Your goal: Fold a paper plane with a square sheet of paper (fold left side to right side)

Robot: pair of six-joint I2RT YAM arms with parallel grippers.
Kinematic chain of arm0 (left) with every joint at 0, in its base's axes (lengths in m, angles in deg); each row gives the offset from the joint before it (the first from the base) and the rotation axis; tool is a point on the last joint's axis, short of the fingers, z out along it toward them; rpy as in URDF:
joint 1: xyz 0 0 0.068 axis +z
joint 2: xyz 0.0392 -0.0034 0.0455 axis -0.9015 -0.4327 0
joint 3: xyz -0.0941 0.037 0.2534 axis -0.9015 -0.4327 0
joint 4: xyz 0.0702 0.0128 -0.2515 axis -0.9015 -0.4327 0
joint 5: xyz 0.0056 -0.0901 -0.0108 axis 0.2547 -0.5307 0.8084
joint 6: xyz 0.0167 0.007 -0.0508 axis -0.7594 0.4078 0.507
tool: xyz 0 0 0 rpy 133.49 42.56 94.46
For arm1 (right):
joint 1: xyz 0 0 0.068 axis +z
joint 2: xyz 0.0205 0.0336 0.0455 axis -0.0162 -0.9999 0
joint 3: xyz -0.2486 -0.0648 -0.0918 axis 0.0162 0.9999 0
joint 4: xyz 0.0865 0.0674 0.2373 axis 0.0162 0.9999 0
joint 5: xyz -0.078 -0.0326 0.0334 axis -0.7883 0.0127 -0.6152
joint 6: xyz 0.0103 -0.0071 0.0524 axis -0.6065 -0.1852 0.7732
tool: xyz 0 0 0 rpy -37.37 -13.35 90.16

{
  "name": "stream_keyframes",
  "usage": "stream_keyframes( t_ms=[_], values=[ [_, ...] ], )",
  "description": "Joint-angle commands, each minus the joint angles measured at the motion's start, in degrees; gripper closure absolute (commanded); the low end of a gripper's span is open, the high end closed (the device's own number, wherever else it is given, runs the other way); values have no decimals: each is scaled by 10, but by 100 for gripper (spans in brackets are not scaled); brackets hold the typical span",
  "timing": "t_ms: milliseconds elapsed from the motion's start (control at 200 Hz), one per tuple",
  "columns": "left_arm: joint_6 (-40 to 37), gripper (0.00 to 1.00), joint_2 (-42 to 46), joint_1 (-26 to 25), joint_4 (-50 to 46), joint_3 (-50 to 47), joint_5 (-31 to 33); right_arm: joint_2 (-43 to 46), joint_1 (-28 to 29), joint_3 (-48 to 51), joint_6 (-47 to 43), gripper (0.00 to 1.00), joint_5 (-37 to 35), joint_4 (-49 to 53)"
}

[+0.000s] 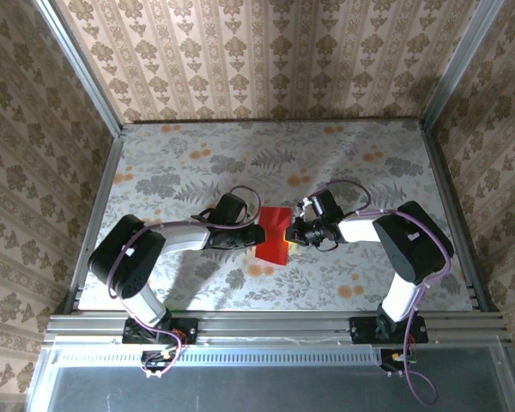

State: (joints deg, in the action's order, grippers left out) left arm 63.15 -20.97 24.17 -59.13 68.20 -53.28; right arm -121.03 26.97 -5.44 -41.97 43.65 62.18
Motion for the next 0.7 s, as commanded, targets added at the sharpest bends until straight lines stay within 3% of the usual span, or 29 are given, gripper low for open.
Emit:
stream_keyframes(
  t_ms=[0, 330, 550, 695],
  values=[
    [7, 77, 15, 1, 10, -11, 0, -18, 4, 6, -10, 99, -3, 10],
    [29, 99, 56, 0, 19, -26, -6, 20, 4, 6, -21, 95, -3, -6],
    [85, 100, 116, -2, 21, -52, 18, 127, 12, 11, -90, 77, -54, 57],
    [132, 100, 154, -6, 17, -68, 38, 205, 62, 44, -137, 64, -125, 78]
  ],
)
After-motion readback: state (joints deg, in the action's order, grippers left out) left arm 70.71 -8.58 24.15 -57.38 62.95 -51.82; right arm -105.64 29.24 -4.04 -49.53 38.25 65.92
